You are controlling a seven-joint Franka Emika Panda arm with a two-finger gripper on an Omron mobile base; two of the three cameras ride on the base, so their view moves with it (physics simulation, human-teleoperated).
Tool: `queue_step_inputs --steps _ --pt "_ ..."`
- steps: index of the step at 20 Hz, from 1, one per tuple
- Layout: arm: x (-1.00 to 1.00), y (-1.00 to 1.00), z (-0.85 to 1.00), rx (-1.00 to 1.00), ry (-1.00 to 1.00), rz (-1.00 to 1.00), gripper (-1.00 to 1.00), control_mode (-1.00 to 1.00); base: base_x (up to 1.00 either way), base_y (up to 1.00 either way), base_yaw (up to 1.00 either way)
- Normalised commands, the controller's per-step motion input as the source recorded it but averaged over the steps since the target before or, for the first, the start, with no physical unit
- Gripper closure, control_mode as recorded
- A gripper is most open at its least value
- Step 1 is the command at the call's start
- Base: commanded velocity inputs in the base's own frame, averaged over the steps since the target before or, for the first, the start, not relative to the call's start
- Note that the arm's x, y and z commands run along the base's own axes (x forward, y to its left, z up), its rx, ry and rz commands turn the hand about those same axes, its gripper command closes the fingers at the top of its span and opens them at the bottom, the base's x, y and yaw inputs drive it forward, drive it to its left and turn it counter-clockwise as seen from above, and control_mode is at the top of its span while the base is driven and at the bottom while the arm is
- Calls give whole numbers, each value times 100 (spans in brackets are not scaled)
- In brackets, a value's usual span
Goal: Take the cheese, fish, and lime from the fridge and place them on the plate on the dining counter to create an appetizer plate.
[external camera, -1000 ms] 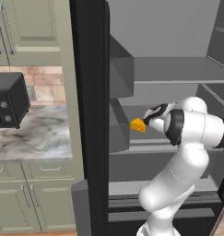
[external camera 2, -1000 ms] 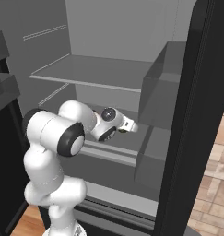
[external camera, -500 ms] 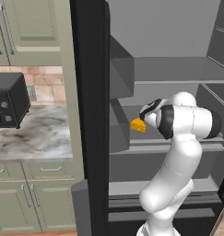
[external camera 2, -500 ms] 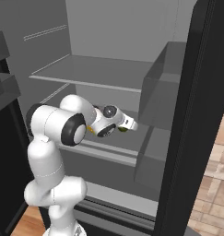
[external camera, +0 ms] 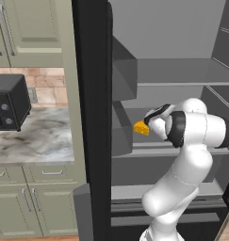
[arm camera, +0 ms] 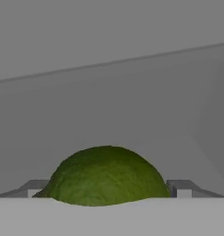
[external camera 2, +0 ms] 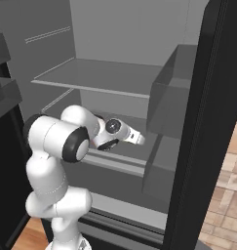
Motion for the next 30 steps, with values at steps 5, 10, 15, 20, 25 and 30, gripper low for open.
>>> queue_step_inputs --steps 5,10,15,20,25,30 --pt "-31 -4 -56 0 4 -2 -100 -100 0 0 0" --pt "-6 -2 -54 0 5 -1 100 -100 0 0 0" --pt "-8 -8 -43 0 2 0 100 -100 0 0 0" --pt "-82 -7 -2 5 0 0 100 -100 0 0 0" --pt "-100 0 79 1 0 2 100 -100 0 0 0" --pt "-93 0 100 0 13 4 100 -100 0 0 0"
